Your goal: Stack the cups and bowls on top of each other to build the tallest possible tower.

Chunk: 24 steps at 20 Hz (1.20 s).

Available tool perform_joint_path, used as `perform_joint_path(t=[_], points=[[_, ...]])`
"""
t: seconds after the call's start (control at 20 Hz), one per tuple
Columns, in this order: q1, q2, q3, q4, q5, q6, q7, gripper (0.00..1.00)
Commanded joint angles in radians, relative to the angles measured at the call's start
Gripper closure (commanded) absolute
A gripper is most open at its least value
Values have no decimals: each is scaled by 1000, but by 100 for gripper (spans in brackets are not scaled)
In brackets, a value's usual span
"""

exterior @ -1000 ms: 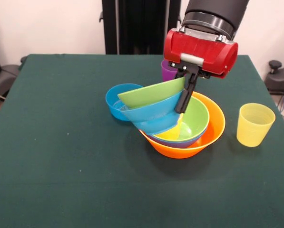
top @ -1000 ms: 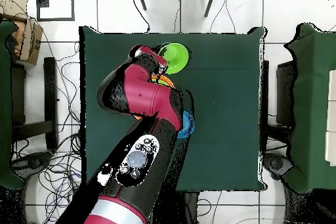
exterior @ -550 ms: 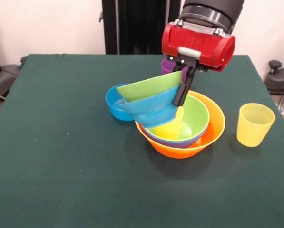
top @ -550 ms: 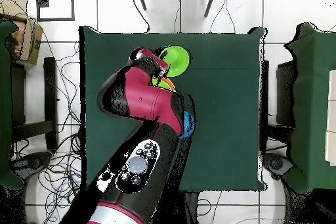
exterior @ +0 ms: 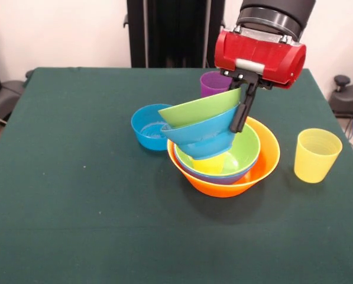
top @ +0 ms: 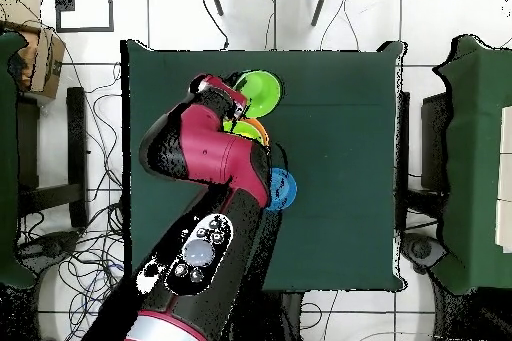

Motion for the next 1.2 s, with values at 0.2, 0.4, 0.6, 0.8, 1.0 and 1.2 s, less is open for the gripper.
perform_joint_path(t=[0.2, 0.4, 0.6, 0.8, 1.0, 1.2], points=[[-12, 6, 151, 82, 4, 103, 127, 100], [-25, -5, 182, 112, -13, 80, 121, 100], [-27, -20, 190, 131, -21, 84, 111, 100], [-32, -36, 198, 148, -30, 106, 94, 100], [-34, -52, 207, 163, -32, 152, 76, 100], [-31, -50, 205, 171, -32, 152, 77, 100]])
